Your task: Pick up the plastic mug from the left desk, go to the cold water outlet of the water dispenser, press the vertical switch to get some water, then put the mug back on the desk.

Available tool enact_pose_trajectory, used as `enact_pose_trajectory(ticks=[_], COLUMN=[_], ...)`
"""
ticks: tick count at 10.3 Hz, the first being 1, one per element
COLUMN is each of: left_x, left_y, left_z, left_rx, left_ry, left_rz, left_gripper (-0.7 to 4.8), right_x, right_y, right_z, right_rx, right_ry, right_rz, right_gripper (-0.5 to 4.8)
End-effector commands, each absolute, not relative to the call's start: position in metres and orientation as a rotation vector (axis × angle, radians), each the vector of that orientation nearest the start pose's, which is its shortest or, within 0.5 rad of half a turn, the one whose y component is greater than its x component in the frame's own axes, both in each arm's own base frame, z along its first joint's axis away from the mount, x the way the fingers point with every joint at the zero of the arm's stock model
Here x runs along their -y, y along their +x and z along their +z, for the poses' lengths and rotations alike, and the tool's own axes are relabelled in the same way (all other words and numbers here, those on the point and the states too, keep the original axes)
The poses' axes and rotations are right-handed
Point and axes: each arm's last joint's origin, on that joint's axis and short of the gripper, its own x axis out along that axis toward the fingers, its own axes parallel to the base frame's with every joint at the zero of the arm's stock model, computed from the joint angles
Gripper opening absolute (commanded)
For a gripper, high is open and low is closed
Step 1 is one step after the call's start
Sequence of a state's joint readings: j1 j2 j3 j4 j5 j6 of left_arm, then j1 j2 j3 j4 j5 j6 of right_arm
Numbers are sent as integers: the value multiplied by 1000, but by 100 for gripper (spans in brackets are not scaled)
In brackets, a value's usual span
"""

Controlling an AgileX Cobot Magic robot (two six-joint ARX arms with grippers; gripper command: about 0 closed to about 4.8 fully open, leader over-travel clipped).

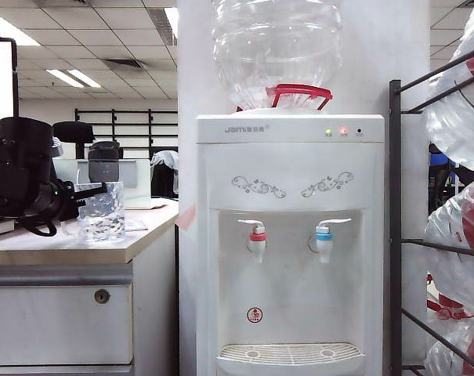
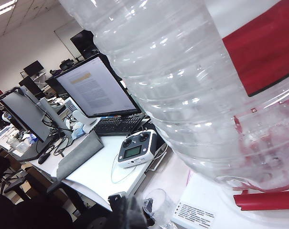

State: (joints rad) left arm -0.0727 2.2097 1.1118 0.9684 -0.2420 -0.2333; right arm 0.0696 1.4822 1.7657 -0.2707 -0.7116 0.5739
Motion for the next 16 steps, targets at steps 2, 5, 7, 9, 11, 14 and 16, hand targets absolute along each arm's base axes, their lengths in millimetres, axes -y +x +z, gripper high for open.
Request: enact_pose_trajectory(ticks=[2, 5, 7, 9, 11, 14, 16], left_x=[27, 26, 26, 25, 25, 27, 29], left_y=[437, 433, 430, 420, 412, 392, 365], left_z=[114, 126, 136, 154, 164, 200, 261], left_rx=[-105, -205, -253, -363, -441, -518, -411], left_ry=[-218, -204, -182, -128, -117, -136, -158], left_rz=[135, 145, 149, 159, 162, 35, -47], left_gripper=[216, 214, 214, 207, 187, -6, -6], right_x=[-40, -40, -40, -40, -40, -39, -38], right_y=[300, 300, 300, 300, 300, 299, 287], right_z=[499, 499, 499, 499, 499, 500, 506], right_rx=[-186, -180, -181, -180, -181, -165, -101], right_ry=[521, 508, 508, 508, 509, 512, 418], right_rz=[775, 776, 776, 776, 776, 728, 637], right_gripper=[-5, -5, -5, -5, -5, -5, -5])
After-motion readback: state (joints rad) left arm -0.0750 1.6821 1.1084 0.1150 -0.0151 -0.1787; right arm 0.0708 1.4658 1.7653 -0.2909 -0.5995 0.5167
